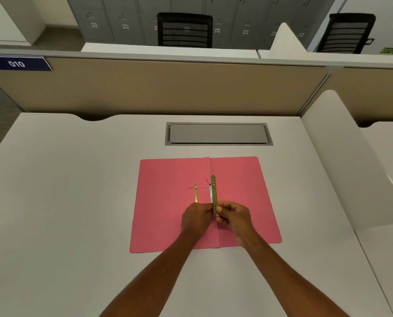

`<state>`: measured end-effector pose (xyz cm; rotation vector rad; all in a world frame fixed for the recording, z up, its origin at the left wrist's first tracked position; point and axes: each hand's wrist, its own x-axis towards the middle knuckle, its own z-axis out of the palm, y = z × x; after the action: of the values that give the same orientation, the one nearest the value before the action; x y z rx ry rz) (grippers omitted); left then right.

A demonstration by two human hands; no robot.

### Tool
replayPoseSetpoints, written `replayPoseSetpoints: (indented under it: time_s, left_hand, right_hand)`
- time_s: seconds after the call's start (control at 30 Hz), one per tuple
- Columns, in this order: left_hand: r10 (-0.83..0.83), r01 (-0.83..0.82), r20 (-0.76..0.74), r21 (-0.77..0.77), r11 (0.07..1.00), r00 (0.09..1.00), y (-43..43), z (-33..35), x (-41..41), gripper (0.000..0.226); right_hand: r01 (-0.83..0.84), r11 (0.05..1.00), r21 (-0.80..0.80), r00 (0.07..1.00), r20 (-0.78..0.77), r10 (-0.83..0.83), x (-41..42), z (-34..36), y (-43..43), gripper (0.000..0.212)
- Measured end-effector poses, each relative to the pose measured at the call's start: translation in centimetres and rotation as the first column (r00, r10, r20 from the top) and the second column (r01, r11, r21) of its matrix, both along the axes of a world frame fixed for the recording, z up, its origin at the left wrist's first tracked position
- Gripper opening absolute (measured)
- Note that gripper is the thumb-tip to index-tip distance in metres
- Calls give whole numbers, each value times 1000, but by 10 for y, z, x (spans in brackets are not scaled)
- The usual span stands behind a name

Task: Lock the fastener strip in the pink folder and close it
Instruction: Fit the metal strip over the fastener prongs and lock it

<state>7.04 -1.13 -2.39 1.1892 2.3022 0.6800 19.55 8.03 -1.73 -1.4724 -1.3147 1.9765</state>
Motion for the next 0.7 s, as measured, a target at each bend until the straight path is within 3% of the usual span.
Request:
replayPoseSetpoints:
  time_s: [0.43, 0.6, 0.7]
  left_hand:
    - [-4, 3, -28, -20, 1000, 1000, -3, 3, 4, 34]
    - [41, -41, 89, 6, 999, 995, -2, 0, 0, 33]
    - [148, -150, 211, -4, 989, 966, 7, 4, -8, 45]
  right_hand:
    - [9, 1000, -10, 997, 78, -8, -5, -10, -1, 16]
    - [29, 1000, -7, 997, 68, -29, -13, -14, -8, 17]
    - [41, 999, -7, 996, 82, -40, -15, -16, -6, 17]
